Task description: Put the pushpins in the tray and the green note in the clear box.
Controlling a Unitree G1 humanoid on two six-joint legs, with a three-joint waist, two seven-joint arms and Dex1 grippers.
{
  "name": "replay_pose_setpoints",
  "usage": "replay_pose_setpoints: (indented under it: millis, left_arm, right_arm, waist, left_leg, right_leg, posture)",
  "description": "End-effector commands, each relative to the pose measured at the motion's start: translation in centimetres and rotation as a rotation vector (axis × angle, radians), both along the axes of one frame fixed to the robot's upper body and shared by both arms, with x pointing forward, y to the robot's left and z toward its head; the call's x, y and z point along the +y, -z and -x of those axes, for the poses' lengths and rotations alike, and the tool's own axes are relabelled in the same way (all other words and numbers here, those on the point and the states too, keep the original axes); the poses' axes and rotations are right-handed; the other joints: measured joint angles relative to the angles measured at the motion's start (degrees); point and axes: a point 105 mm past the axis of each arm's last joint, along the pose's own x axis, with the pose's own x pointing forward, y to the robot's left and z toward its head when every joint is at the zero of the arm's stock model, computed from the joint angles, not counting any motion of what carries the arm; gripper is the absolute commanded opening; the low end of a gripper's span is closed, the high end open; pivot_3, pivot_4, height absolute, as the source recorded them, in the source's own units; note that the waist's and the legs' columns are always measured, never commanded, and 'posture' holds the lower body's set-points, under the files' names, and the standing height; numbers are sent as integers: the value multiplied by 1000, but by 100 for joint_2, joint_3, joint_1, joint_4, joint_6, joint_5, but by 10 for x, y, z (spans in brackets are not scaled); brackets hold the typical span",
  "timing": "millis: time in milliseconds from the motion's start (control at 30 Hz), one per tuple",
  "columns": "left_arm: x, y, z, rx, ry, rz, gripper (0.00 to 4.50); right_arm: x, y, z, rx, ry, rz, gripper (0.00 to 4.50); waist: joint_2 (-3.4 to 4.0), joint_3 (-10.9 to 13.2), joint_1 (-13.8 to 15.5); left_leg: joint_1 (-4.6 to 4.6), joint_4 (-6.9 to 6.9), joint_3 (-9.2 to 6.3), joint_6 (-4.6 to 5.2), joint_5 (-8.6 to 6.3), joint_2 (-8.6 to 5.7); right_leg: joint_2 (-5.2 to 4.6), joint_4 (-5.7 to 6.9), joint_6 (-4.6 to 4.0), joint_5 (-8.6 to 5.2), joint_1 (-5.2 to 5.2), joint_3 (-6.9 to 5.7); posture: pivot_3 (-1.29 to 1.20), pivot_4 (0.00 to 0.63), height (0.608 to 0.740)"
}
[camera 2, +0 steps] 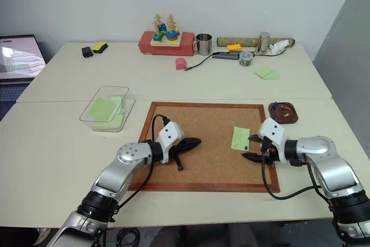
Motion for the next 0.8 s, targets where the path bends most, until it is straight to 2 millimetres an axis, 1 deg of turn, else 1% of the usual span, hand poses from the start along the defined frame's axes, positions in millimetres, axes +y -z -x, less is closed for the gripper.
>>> replay_pose_setpoints:
  millis: [33, 267, 300, 333, 367, 400, 600, 800]
  left_arm:
    - [14, 17, 0, 48, -50, -67, 0]
    - [15, 17, 2, 49, -53, -66, 0]
    - [15, 17, 2, 49, -53, -66, 0]
    - [15, 17, 2, 49, -54, -66, 0]
    - [15, 18, 2, 50, -54, -66, 0]
    - [15, 18, 2, 50, -55, -66, 0]
    - [15, 19, 2, 52, -55, -68, 0]
    - [15, 19, 2, 53, -57, -70, 0]
  right_arm:
    - [0, -4, -5, -37, -7, 8, 2181]
    - [-2, -2, -5, -40, -12, 16, 753]
    - [-1, -2, -5, -41, -13, 16, 718]
    - [-1, -2, -5, -43, -15, 16, 398]
    - [0, -3, -5, -46, -18, 14, 278]
    - [1, -4, -5, -48, -19, 11, 40]
    - [2, -9, -5, -66, -18, -3, 8]
    - [2, -23, -3, -96, -19, -64, 8]
  waist:
    - [0, 0, 0]
    - [0, 0, -1]
    - [0, 0, -2]
    - [0, 0, -2]
    - [0, 0, -2]
    - [0, 0, -3]
    - [0, 0, -5]
    - [0, 0, -6]
  left_leg:
    - [0, 0, 0, 0, 0, 0]
    - [0, 0, 0, 0, 0, 0]
    - [0, 0, 1, 0, 0, 0]
    - [0, 0, 0, 0, 0, 0]
    - [0, 0, 0, 0, 0, 0]
    - [0, 0, 0, 0, 0, 0]
    - [0, -1, 0, 0, 0, 1]
    - [0, -1, 0, 0, 0, 0]
  right_leg:
    - [0, 0, 0, 0, 0, 0]
    - [0, 0, -1, 1, 0, 0]
    - [0, 0, -1, 1, 0, 1]
    - [0, 0, -1, 1, -1, 0]
    - [0, 0, -2, 1, -1, 0]
    - [0, 0, -1, 1, -1, 0]
    - [0, 0, -1, 0, -1, 0]
    - [0, 0, -1, 0, -1, 0]
  posture:
    - [0, 150, 740]
    - [0, 150, 740]
    - [0, 150, 740]
    - [0, 150, 740]
    - [0, 150, 740]
    - [0, 150, 740]
    - [0, 150, 740]
    - [0, 150, 740]
